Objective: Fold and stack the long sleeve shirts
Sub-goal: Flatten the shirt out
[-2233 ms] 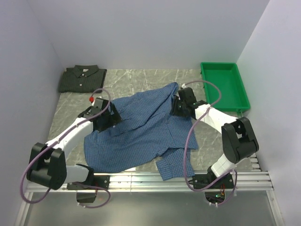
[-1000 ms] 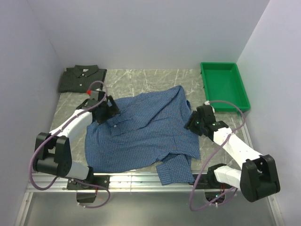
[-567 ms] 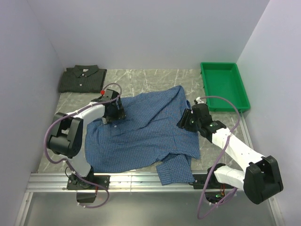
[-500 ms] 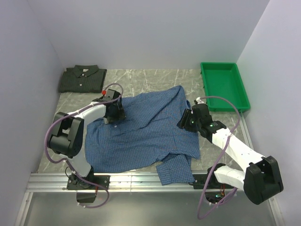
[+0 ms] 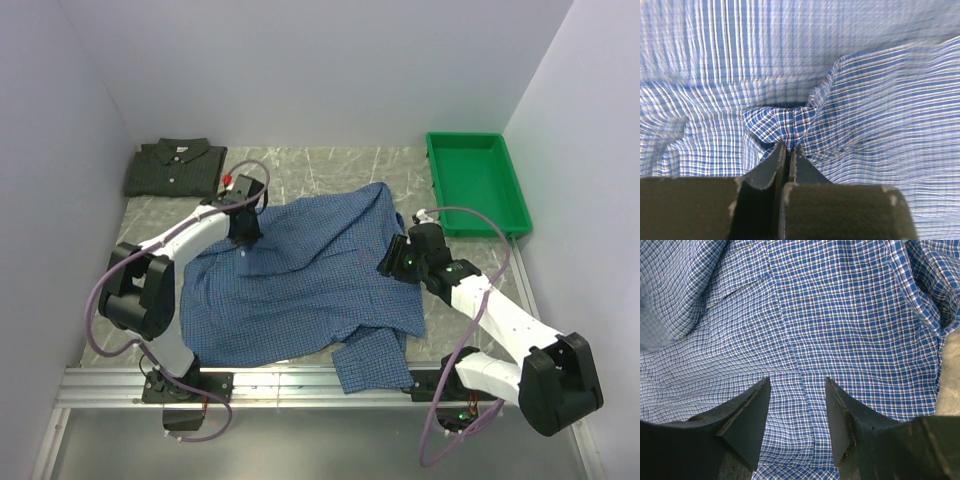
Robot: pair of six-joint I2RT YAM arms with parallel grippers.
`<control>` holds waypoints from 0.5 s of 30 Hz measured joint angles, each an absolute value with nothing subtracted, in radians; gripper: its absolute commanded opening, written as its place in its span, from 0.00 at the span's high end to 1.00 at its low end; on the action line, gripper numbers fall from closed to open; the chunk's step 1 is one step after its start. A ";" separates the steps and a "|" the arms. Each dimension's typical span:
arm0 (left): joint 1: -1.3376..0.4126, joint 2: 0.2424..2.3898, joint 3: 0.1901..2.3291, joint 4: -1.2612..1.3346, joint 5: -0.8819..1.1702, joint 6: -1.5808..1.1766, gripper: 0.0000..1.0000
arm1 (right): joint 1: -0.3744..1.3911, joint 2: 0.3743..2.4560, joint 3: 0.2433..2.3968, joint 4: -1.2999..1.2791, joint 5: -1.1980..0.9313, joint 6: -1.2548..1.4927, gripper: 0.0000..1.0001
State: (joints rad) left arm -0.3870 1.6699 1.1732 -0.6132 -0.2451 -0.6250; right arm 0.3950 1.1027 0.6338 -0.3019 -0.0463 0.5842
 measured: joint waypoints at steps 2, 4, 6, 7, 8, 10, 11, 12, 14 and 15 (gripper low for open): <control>-0.394 1.660 1.240 -0.637 -0.266 -0.606 0.99 | 0.395 1.098 0.634 -0.303 -0.046 0.581 0.45; -0.398 1.660 1.332 -0.656 -0.301 -0.567 0.99 | 0.395 1.090 0.634 -0.305 -0.048 0.578 0.45; -0.400 1.669 1.439 -0.663 -0.348 -0.517 0.99 | 0.395 1.081 0.634 -0.307 -0.055 0.577 0.45; -0.400 1.688 1.505 -0.659 -0.380 -0.487 0.98 | 0.395 1.077 0.634 -0.307 -0.059 0.574 0.45; -0.400 1.715 1.587 -0.662 -0.414 -0.456 0.98 | 0.395 1.073 0.634 -0.308 -0.065 0.571 0.45; -0.398 1.816 1.798 -0.667 -0.485 -0.392 0.98 | 0.395 1.067 0.634 -0.308 -0.072 0.564 0.45; -0.395 1.887 1.934 -0.647 -0.525 -0.356 0.97 | 0.395 1.062 0.634 -0.310 -0.073 0.559 0.45; -0.392 1.947 2.037 -0.631 -0.555 -0.331 0.93 | 0.395 1.058 0.634 -0.311 -0.073 0.555 0.45; -0.382 2.071 2.244 -0.585 -0.614 -0.283 0.90 | 0.395 1.047 0.634 -0.315 -0.076 0.547 0.45; -0.375 2.109 2.298 -0.551 -0.636 -0.269 0.81 | 0.397 1.041 0.634 -0.316 -0.080 0.543 0.44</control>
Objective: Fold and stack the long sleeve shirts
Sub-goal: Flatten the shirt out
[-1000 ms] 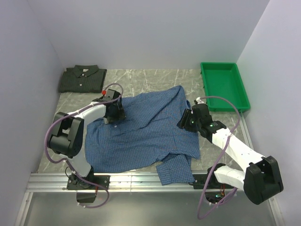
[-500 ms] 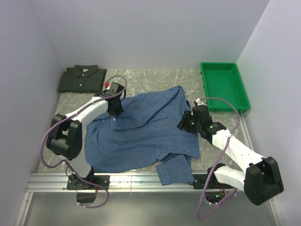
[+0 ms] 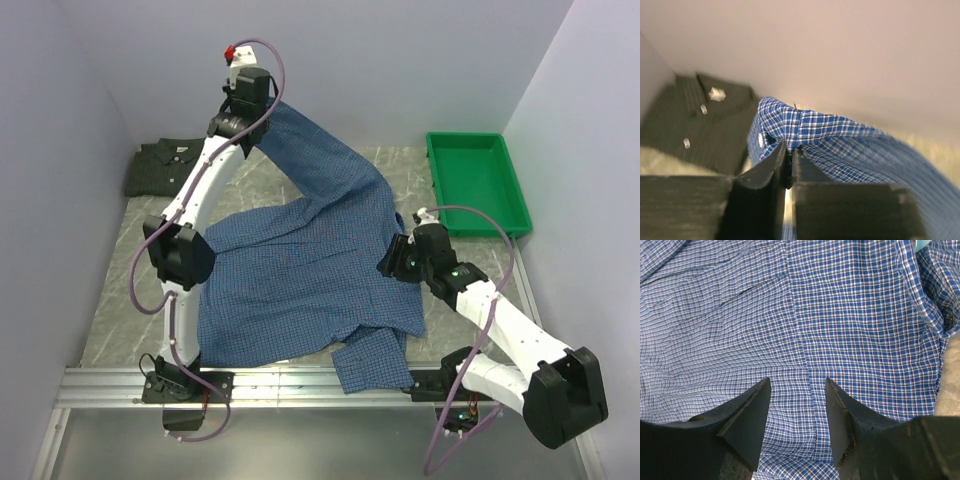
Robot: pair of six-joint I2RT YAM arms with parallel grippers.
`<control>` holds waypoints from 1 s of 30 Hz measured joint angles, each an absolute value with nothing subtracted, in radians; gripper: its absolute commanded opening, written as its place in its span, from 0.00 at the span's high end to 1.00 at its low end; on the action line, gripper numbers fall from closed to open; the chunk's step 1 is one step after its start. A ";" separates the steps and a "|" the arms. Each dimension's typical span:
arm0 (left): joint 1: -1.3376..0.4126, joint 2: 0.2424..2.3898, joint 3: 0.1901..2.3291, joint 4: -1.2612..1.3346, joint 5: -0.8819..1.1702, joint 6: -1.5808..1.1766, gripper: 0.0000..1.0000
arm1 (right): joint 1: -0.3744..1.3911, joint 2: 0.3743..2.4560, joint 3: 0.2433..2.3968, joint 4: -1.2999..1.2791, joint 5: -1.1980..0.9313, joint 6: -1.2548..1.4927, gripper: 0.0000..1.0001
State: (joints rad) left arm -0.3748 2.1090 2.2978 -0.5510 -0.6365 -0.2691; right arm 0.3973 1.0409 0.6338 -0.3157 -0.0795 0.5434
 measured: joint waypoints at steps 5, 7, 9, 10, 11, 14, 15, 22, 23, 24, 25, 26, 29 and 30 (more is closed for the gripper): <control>-0.317 2.128 2.238 -0.377 -0.651 -0.287 0.17 | 0.403 1.018 0.634 -0.317 -0.094 0.517 0.43; -0.293 2.121 2.190 -0.336 -0.629 -0.318 0.07 | 0.406 1.015 0.634 -0.318 -0.096 0.503 0.43; -0.269 2.121 2.166 -0.339 -0.602 -0.354 0.06 | 0.409 1.013 0.634 -0.318 -0.098 0.488 0.43; -0.263 2.120 2.158 -0.347 -0.588 -0.366 0.06 | 0.410 1.013 0.634 -0.318 -0.099 0.479 0.43; -0.257 2.113 2.142 -0.363 -0.570 -0.387 0.06 | 0.412 1.015 0.635 -0.318 -0.102 0.471 0.43; -0.260 2.048 2.037 -0.438 -0.532 -0.461 0.07 | 0.426 1.032 0.643 -0.317 -0.107 0.449 0.43; -0.263 2.011 1.981 -0.464 -0.519 -0.493 0.07 | 0.435 1.045 0.651 -0.318 -0.106 0.444 0.43; -0.272 1.589 1.368 -0.517 -0.447 -0.700 0.13 | 0.502 1.189 0.720 -0.297 -0.098 0.429 0.44; -0.264 1.533 1.288 -0.506 -0.437 -0.731 0.13 | 0.509 1.213 0.722 -0.291 -0.098 0.430 0.44; -0.253 1.493 1.225 -0.505 -0.427 -0.759 0.13 | 0.516 1.237 0.723 -0.286 -0.099 0.430 0.44; -0.239 1.462 1.164 -0.493 -0.412 -0.788 0.13 | 0.525 1.260 0.723 -0.284 -0.098 0.431 0.44; -0.220 1.445 1.114 -0.491 -0.400 -0.813 0.13 | 0.532 1.282 0.723 -0.284 -0.098 0.433 0.44; -0.170 1.448 1.021 -0.477 -0.366 -0.880 0.13 | 0.545 1.324 0.723 -0.282 -0.098 0.439 0.44; -0.154 1.456 0.999 -0.475 -0.356 -0.902 0.13 | 0.549 1.333 0.723 -0.282 -0.098 0.440 0.44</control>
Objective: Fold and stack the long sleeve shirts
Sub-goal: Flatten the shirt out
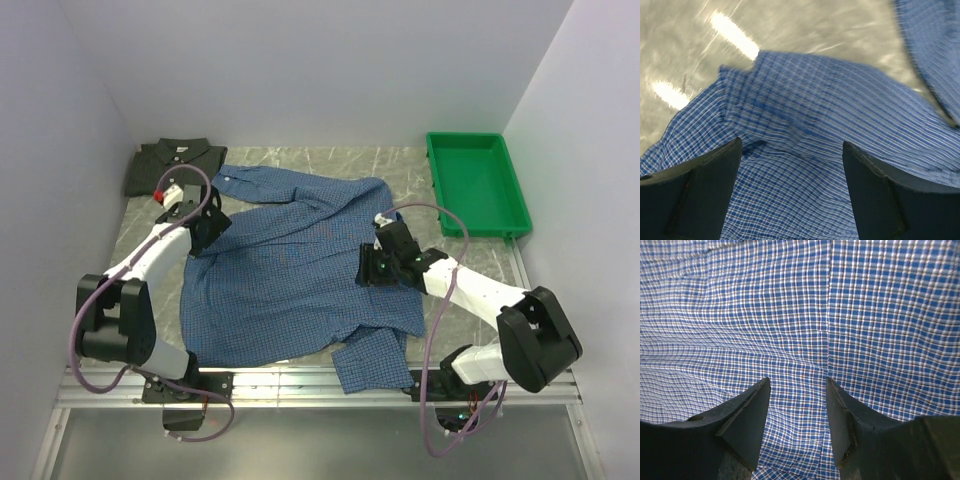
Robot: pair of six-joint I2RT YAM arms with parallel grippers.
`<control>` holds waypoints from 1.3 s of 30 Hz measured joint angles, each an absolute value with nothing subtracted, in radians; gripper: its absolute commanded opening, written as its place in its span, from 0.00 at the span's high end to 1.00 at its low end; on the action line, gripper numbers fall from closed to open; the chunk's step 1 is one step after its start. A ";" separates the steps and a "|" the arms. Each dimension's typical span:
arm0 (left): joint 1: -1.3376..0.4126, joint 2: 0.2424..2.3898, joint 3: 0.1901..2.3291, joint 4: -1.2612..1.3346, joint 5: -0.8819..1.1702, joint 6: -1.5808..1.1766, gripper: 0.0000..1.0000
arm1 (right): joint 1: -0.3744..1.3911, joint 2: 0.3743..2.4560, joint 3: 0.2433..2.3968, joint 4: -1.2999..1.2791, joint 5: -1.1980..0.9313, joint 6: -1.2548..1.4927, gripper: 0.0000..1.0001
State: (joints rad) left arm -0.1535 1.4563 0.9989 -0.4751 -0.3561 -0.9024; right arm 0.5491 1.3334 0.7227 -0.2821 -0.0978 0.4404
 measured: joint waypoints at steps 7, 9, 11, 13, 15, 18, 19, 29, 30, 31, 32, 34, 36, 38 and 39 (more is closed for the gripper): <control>-0.097 1.547 0.974 -0.399 -0.277 -1.019 0.19 | 0.565 1.357 0.723 -0.272 -0.095 0.441 0.44; -0.090 1.579 0.974 -0.370 -0.257 -1.047 0.21 | 0.566 1.359 0.723 -0.269 -0.095 0.441 0.44; -0.088 1.604 0.974 -0.348 -0.244 -1.070 0.29 | 0.567 1.359 0.723 -0.267 -0.095 0.441 0.44; -0.088 1.626 0.976 -0.336 -0.234 -1.087 0.37 | 0.568 1.359 0.723 -0.265 -0.095 0.440 0.44; -0.088 1.651 0.987 -0.337 -0.231 -1.094 0.54 | 0.569 1.359 0.723 -0.264 -0.095 0.440 0.44; -0.088 1.679 1.010 -0.343 -0.231 -1.098 0.74 | 0.570 1.359 0.723 -0.263 -0.095 0.440 0.44; -0.088 1.681 1.020 -0.347 -0.234 -1.097 0.76 | 0.570 1.359 0.723 -0.264 -0.095 0.440 0.44; -0.073 1.772 1.309 -0.380 -0.297 -0.996 0.79 | 0.570 1.360 0.723 -0.265 -0.088 0.440 0.44; -0.067 1.798 1.343 -0.381 -0.297 -0.988 0.76 | 0.570 1.360 0.723 -0.266 -0.086 0.440 0.45; -0.059 1.830 1.379 -0.379 -0.297 -0.983 0.73 | 0.570 1.360 0.723 -0.266 -0.084 0.440 0.45; -0.050 1.866 1.414 -0.381 -0.295 -0.979 0.70 | 0.570 1.360 0.723 -0.266 -0.081 0.440 0.45; -0.032 1.934 1.467 -0.384 -0.292 -0.971 0.61 | 0.570 1.360 0.723 -0.268 -0.073 0.441 0.45; -0.009 2.010 1.527 -0.395 -0.278 -0.963 0.50 | 0.570 1.360 0.723 -0.270 -0.066 0.441 0.45; 0.012 2.070 1.579 -0.408 -0.254 -0.955 0.37 | 0.570 1.360 0.723 -0.275 -0.056 0.441 0.45; 0.022 2.092 1.602 -0.414 -0.247 -0.947 0.33 | 0.570 1.360 0.723 -0.278 -0.049 0.441 0.45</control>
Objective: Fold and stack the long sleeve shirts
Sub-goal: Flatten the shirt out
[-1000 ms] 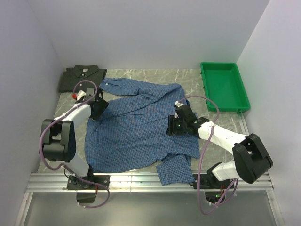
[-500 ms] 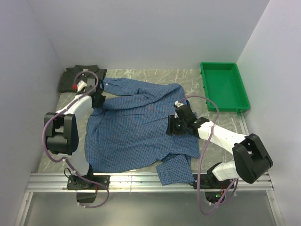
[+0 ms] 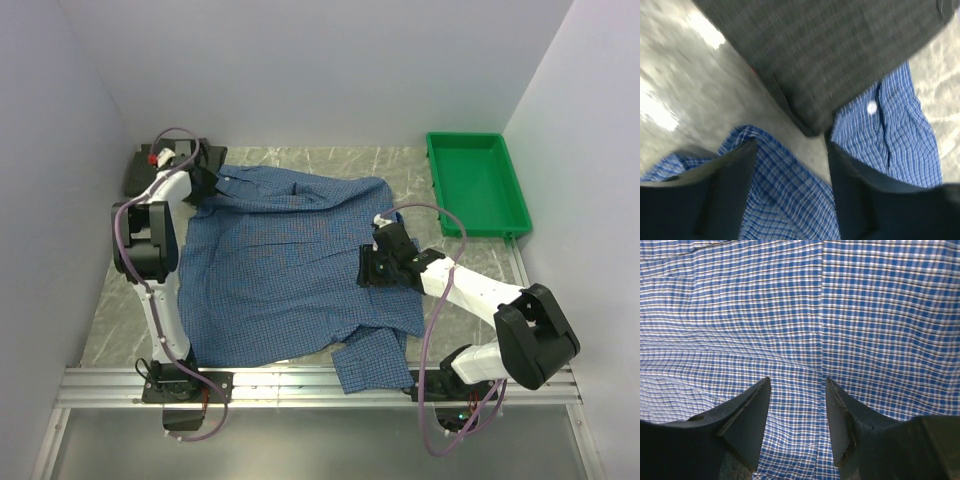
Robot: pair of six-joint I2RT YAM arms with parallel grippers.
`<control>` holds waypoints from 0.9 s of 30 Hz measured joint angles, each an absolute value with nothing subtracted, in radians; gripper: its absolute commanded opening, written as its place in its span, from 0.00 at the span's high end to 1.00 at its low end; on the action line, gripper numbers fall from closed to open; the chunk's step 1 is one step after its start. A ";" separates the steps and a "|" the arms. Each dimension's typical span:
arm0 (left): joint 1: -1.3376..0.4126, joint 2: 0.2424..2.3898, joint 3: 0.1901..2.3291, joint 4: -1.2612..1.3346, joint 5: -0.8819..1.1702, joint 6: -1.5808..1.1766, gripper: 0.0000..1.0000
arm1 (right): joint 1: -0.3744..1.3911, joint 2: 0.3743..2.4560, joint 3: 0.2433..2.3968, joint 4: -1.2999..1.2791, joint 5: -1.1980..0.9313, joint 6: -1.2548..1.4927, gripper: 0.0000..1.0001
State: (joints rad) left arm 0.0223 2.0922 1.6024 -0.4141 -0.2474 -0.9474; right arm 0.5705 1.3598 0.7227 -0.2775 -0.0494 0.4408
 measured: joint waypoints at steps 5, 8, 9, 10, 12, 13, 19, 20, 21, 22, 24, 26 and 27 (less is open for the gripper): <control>0.059 2.087 1.663 -0.450 -0.244 -0.904 0.02 | 0.571 1.359 0.729 -0.312 -0.007 0.441 0.45; 0.060 1.982 1.612 -0.457 -0.238 -0.885 0.01 | 0.572 1.358 0.739 -0.329 0.013 0.445 0.45; 0.056 1.919 1.568 -0.456 -0.234 -0.878 0.01 | 0.572 1.357 0.742 -0.331 0.018 0.448 0.45; 0.049 1.846 1.511 -0.453 -0.231 -0.873 0.01 | 0.572 1.357 0.744 -0.332 0.022 0.452 0.46; 0.029 1.689 1.397 -0.464 -0.229 -0.864 0.01 | 0.572 1.356 0.744 -0.335 0.029 0.459 0.46; 0.012 1.609 1.333 -0.453 -0.230 -0.858 0.01 | 0.572 1.356 0.744 -0.337 0.032 0.466 0.46; -0.139 1.287 0.960 -0.464 -0.194 -0.863 0.01 | 0.544 1.359 0.744 -0.342 0.033 0.523 0.48; -0.163 1.273 0.905 -0.475 -0.181 -0.869 0.01 | 0.530 1.361 0.744 -0.341 0.028 0.535 0.48; -0.177 1.272 0.868 -0.480 -0.172 -0.875 0.01 | 0.519 1.364 0.744 -0.339 0.023 0.544 0.48; -0.187 1.275 0.832 -0.485 -0.164 -0.879 0.01 | 0.506 1.368 0.744 -0.335 0.017 0.555 0.48; -0.191 1.288 0.778 -0.487 -0.146 -0.891 0.01 | 0.483 1.382 0.742 -0.322 0.002 0.576 0.48; -0.191 1.307 0.753 -0.482 -0.135 -0.904 0.01 | 0.458 1.404 0.735 -0.304 -0.018 0.599 0.47; -0.191 1.323 0.750 -0.474 -0.131 -0.911 0.01 | 0.446 1.415 0.731 -0.296 -0.028 0.610 0.47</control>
